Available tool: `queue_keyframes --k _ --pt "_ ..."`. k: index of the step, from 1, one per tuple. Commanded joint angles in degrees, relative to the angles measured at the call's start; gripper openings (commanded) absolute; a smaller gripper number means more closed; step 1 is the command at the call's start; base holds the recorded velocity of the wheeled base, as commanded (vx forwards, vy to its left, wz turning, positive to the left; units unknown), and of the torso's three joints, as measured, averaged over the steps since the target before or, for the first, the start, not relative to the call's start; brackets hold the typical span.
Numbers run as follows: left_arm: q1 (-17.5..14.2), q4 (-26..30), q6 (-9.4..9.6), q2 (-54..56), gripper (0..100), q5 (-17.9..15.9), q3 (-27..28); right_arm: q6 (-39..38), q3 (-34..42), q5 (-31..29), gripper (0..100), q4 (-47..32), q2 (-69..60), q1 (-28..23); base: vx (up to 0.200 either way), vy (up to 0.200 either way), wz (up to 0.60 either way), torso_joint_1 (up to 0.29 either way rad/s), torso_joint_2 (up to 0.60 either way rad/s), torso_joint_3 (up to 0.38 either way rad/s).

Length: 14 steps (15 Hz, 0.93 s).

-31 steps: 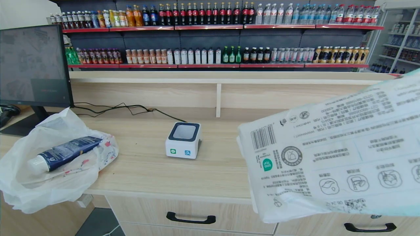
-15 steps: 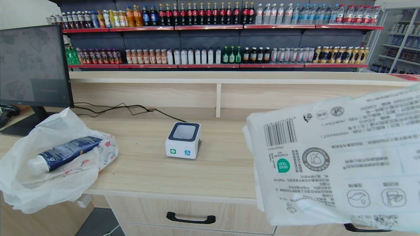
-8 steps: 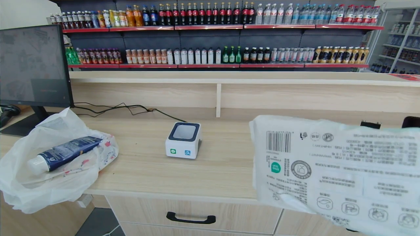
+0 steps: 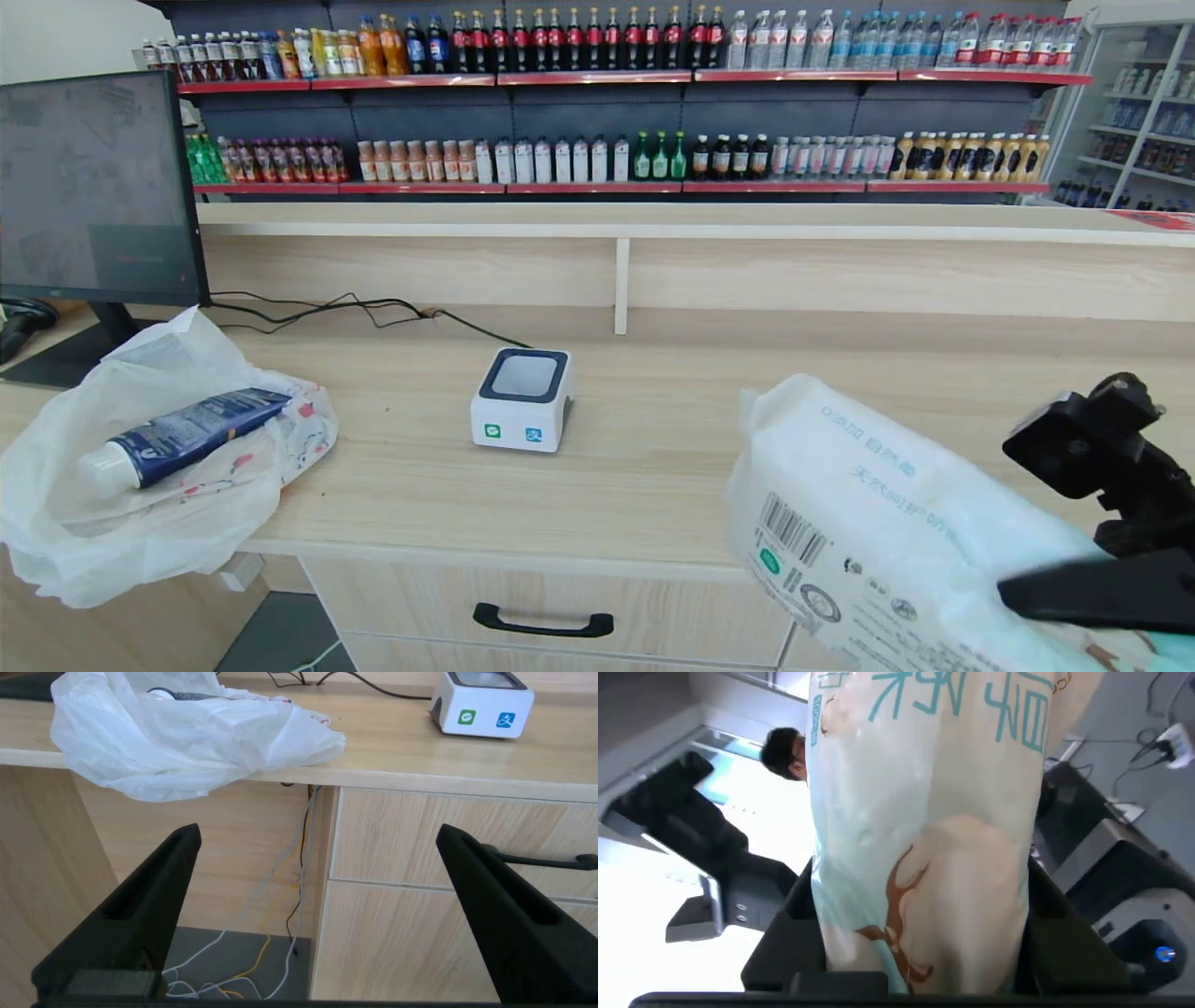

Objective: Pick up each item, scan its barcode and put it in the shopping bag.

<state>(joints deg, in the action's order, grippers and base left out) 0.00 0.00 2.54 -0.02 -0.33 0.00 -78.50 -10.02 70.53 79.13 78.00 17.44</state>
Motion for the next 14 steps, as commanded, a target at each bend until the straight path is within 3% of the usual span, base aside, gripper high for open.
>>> queue_keyframes --k 1,4,9,10,11,14 --pt "0.0 0.0 0.01 0.0 100 0.0 0.0 9.1 3.4 0.0 0 0.1 1.1 -1.6 0.0 0.0 0.0 0.0 0.0 0.0" --pt "0.0 0.0 -0.07 0.0 100 0.0 0.0 25.8 4.5 0.1 0 -0.2 2.5 -5.6 0.0 0.0 0.0 0.0 0.0 0.0" --pt "0.0 0.0 0.01 0.0 100 0.0 0.0 51.2 6.4 -0.5 0 -0.2 5.9 -6.1 0.0 0.0 0.0 0.0 0.0 0.0" --pt "0.0 0.0 0.01 0.0 100 0.0 0.0 56.2 6.4 -2.9 0 -0.1 7.5 -6.3 0.0 0.0 0.0 0.0 0.0 0.0" --pt "0.0 0.0 -0.07 0.0 100 0.0 0.0 67.4 5.4 -9.0 0 0.2 12.0 -6.6 0.0 0.0 0.0 0.0 0.0 0.0" --pt "0.1 0.0 0.01 0.0 100 0.0 0.0 71.1 3.9 -10.8 0 2.4 12.9 -11.0 0.0 0.0 0.0 0.0 0.0 0.0"
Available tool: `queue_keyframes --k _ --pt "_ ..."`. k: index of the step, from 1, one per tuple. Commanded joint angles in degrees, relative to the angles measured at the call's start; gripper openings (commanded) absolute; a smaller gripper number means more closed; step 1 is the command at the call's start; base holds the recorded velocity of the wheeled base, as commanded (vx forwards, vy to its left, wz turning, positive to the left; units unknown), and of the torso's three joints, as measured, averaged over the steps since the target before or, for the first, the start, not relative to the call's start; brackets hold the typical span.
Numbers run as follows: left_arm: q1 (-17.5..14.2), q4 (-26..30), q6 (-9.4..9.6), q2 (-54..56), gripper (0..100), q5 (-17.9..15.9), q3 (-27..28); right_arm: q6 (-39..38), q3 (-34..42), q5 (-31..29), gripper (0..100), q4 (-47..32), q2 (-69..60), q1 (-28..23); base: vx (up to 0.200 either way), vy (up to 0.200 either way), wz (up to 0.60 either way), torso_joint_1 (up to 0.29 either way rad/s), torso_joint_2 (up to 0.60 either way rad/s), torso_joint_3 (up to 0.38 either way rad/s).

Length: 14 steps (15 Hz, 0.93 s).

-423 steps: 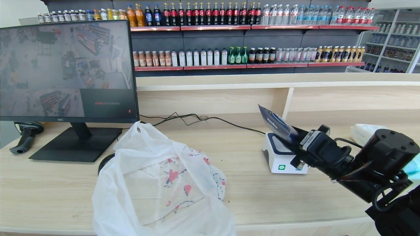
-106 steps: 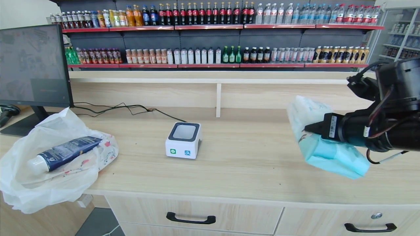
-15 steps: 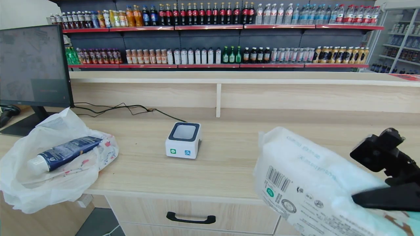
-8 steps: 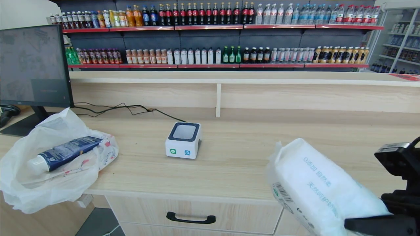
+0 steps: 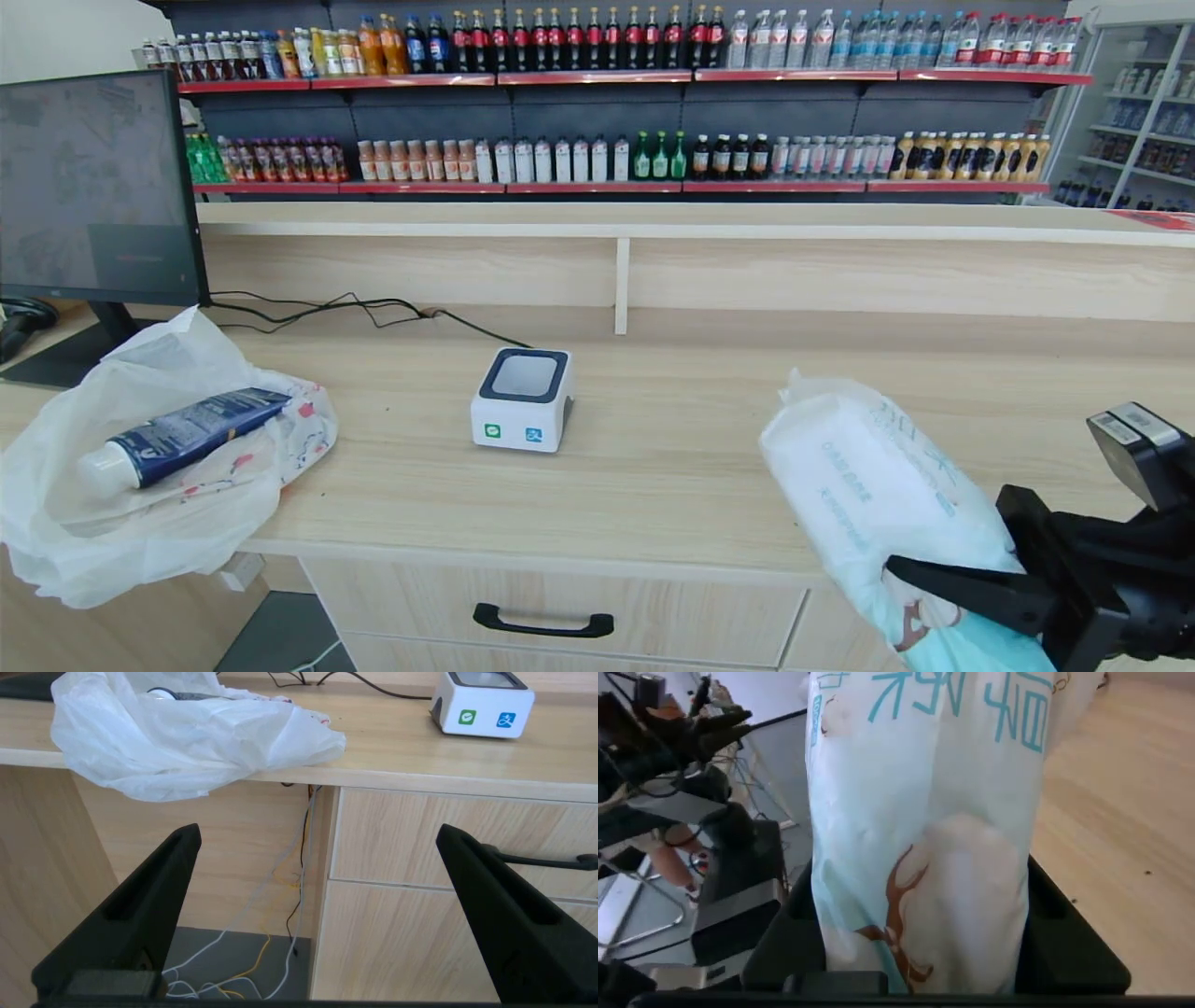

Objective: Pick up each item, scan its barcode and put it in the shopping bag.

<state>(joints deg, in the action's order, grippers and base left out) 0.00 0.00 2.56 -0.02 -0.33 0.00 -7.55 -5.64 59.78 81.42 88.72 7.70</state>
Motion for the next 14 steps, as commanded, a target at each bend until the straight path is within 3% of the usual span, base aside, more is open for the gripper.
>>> queue_keyframes --k 1,4,8,14 --pt "0.0 0.0 -0.01 0.0 100 0.0 0.0 0.6 -0.9 -3.5 0 0.8 2.2 -1.5 0.0 0.0 0.0 0.0 0.0 0.0" --pt "0.0 0.0 -0.01 0.0 100 0.0 0.0 2.8 -1.5 -18.5 0 1.4 2.3 -1.1 0.0 0.0 0.0 0.0 0.0 0.0" --pt "0.0 0.0 -0.1 0.0 100 0.0 0.0 10.0 -3.2 -24.9 0 1.5 3.8 -1.1 0.0 0.0 0.0 0.0 0.0 0.0" --pt "0.1 0.0 -0.01 0.0 100 0.0 0.0 14.4 -6.9 -53.4 0 1.5 -0.8 3.1 0.0 0.0 0.0 0.0 0.0 0.0"
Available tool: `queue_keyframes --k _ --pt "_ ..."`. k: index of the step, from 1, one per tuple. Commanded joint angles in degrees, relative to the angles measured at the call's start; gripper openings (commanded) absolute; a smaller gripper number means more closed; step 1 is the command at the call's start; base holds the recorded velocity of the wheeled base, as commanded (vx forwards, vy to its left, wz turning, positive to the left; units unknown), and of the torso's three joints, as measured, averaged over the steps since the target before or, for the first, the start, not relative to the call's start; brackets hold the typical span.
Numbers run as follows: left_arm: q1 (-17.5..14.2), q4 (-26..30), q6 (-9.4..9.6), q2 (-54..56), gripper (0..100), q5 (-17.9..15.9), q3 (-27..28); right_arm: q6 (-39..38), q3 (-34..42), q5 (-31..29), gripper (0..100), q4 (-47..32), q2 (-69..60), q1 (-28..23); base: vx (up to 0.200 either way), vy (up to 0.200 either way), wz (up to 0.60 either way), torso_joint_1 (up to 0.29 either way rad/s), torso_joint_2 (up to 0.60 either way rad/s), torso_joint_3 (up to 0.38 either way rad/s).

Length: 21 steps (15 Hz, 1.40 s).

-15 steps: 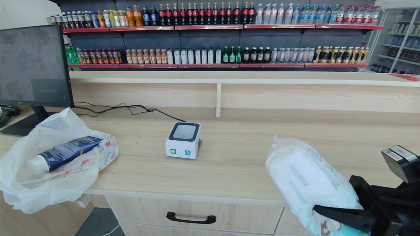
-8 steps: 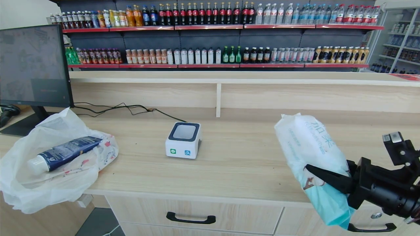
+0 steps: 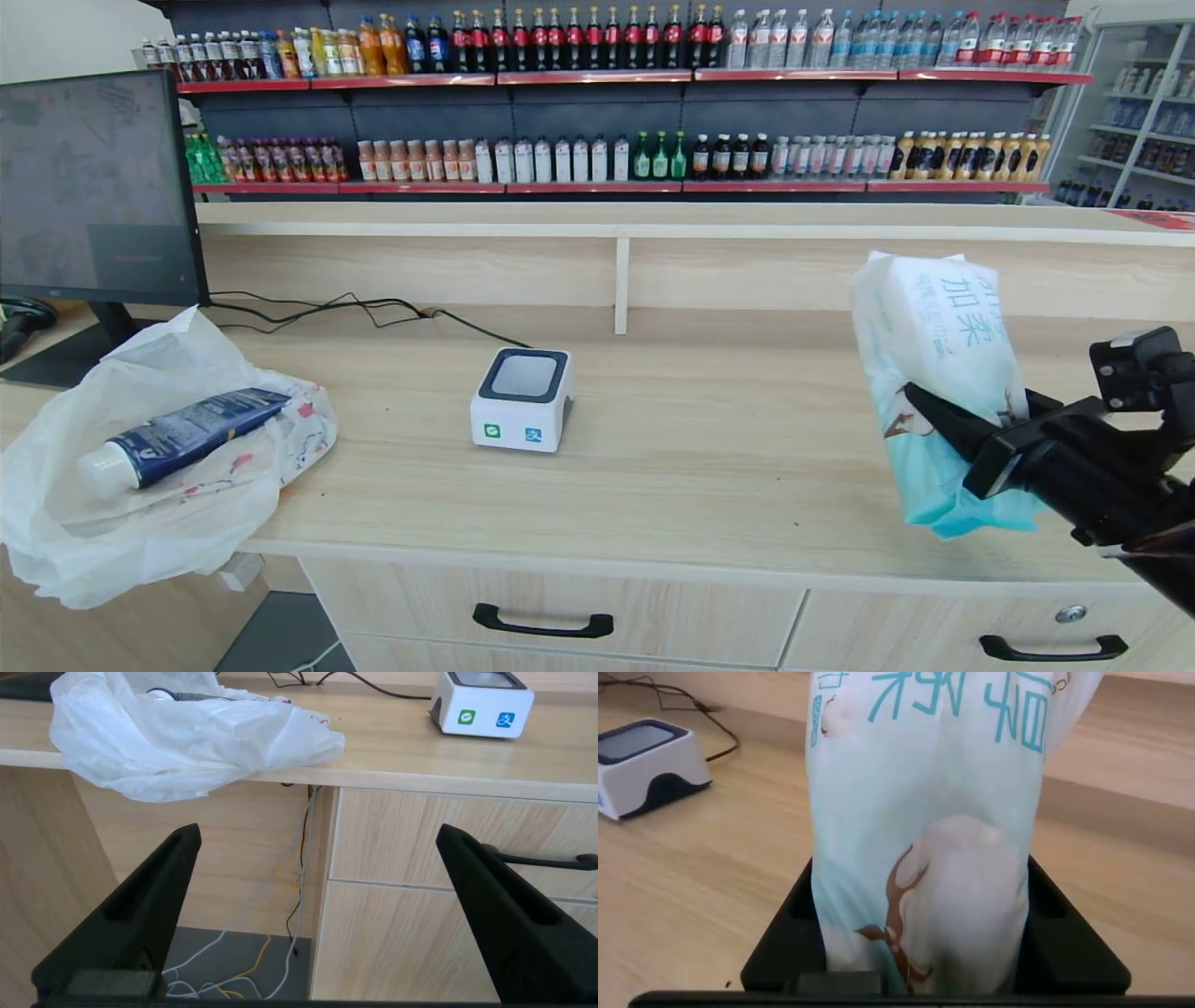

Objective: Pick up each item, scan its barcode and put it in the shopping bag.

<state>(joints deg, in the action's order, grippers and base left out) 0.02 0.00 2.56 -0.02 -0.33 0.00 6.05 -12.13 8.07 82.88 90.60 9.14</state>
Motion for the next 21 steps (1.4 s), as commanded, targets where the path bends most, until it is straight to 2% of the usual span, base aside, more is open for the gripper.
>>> queue_keyframes --k 1,7,10,13,21 --pt "0.0 0.0 -0.1 0.0 100 0.0 0.0 1.6 -0.4 -5.0 0 -0.1 -3.1 3.1 0.0 0.0 0.0 0.0 0.0 0.0" --pt "0.1 0.0 -0.01 0.0 100 0.0 0.0 1.6 -0.4 -7.5 0 4.7 -5.7 3.7 0.0 0.0 0.0 0.0 0.0 0.0" --pt "0.0 0.0 -0.27 0.0 100 0.1 0.0 1.8 -3.1 -8.0 0 4.7 -5.0 3.6 0.0 0.0 0.0 0.0 0.0 0.0" --pt "0.0 0.0 -0.36 0.0 100 0.1 0.0 0.5 -2.4 -8.2 0 5.4 -2.4 3.7 0.0 0.0 0.0 0.0 0.0 0.0" --pt "0.0 0.0 -0.8 0.0 100 0.1 0.0 -1.6 2.5 -7.8 0 6.7 -1.7 4.7 0.0 0.2 0.0 0.001 0.0 0.003"
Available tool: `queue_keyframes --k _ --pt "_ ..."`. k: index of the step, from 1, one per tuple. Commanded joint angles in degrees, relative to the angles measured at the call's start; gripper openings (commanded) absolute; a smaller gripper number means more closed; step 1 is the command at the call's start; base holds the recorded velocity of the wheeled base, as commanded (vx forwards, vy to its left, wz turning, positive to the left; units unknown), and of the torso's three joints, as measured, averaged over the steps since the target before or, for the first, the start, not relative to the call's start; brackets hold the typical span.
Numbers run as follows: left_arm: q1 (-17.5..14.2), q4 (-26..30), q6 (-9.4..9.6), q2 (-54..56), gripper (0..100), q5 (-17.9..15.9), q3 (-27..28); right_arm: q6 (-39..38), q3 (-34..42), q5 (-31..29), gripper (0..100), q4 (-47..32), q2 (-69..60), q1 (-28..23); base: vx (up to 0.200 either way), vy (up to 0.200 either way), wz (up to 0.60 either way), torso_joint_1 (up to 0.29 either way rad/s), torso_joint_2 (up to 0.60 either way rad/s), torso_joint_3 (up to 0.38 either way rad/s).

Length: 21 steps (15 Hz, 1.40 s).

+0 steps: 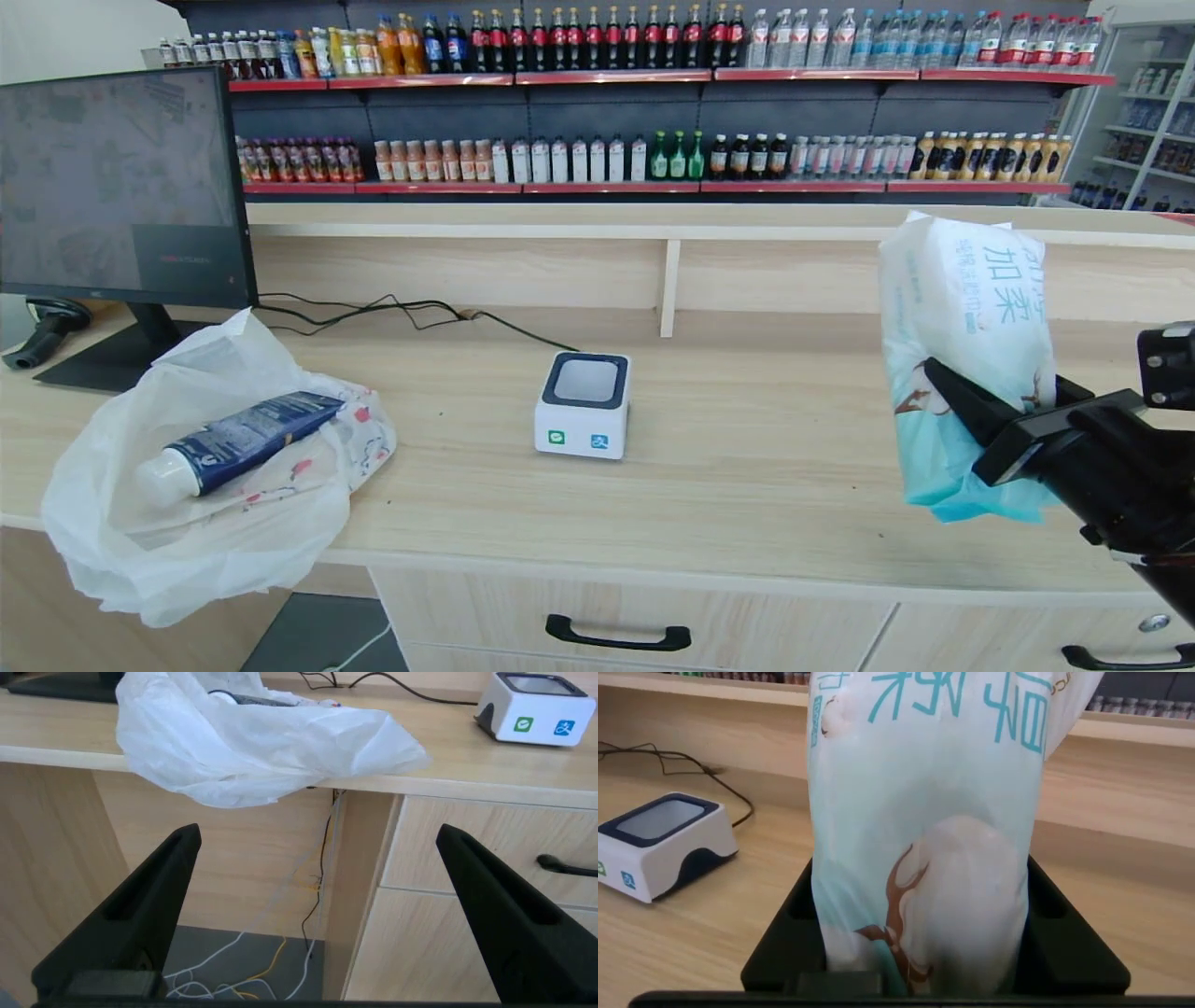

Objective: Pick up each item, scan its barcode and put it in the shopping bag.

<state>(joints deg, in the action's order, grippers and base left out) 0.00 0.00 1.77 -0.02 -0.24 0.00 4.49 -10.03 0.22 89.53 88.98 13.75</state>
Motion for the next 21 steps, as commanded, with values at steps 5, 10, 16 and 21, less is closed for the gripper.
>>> queue_keyframes --k 5,10,16,21 --pt "0.0 0.0 -0.1 0.0 100 0.0 0.0 -0.3 3.5 0.0 0 0.4 -2.8 1.6 0.0 0.2 0.0 0.003 0.0 0.006" --pt "0.0 0.0 -0.1 0.0 100 0.0 0.0 -0.3 3.4 0.0 0 0.4 -2.4 1.6 0.0 0.2 0.0 0.003 0.01 0.002" --pt "0.0 0.0 -0.27 0.0 100 0.0 0.0 -0.4 4.9 0.0 0 0.4 -4.3 1.6 0.0 0.2 0.0 0.003 0.0 0.002" --pt "0.1 0.0 -0.01 0.0 100 0.0 0.0 -0.4 4.8 0.0 0 0.4 -3.1 1.6 0.0 0.16 0.0 0.001 0.0 0.002"
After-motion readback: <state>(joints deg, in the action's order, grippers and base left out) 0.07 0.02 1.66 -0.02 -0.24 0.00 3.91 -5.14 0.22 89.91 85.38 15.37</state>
